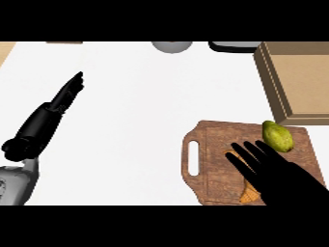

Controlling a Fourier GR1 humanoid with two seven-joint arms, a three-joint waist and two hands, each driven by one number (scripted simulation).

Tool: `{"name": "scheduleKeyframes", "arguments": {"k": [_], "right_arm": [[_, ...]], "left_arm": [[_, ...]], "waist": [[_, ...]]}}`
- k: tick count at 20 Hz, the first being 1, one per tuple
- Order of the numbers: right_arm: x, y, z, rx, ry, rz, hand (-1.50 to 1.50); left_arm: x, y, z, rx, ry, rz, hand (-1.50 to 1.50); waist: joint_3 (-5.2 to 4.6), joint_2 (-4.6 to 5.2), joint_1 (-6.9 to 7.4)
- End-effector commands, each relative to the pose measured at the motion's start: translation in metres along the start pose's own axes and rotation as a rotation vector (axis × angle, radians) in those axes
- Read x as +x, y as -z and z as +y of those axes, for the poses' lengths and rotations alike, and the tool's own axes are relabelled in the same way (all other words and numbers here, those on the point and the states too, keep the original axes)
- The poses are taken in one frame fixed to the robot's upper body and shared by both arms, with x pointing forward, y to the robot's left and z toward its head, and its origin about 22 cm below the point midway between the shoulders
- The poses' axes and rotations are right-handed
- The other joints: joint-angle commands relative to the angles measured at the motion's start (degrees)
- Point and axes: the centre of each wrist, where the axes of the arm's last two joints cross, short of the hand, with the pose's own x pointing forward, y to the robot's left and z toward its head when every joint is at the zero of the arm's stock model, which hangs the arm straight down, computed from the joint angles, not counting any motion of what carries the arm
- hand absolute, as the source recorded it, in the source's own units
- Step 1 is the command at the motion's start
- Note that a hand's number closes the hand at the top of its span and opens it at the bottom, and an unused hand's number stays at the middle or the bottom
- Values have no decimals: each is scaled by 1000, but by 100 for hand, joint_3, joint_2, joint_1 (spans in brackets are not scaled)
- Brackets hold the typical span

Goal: Pick the croissant from the cutting board and place it in the cardboard box

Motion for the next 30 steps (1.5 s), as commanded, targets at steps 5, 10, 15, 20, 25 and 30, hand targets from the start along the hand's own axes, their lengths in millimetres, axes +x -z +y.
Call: {"name": "scheduleKeyframes", "arguments": {"k": [5, 10, 15, 20, 25, 30], "right_arm": [[3, 6, 41, 14, -56, 26, -150], [-13, 27, 17, 25, -55, 63, -150], [-18, 46, 42, 31, -39, 32, -150], [-29, 44, 49, 55, -35, 21, -150], [-17, 46, 62, 67, -85, 85, -150], [-29, 60, 88, 48, -58, 98, -150]], "left_arm": [[-7, 3, 15, 14, 20, -6, 0], [-17, -5, -2, 5, 6, 8, 0], [1, -3, -3, -15, -14, 8, 0], [7, 7, -5, 0, -4, 9, 0], [-17, -5, 1, 9, -3, -11, 0], [-7, 9, 0, 12, 0, -4, 0]], "waist": [[3, -1, -33], [0, 3, -3], [2, 2, 2], [1, 2, -13], [-1, 2, -22], [1, 5, -24]]}}
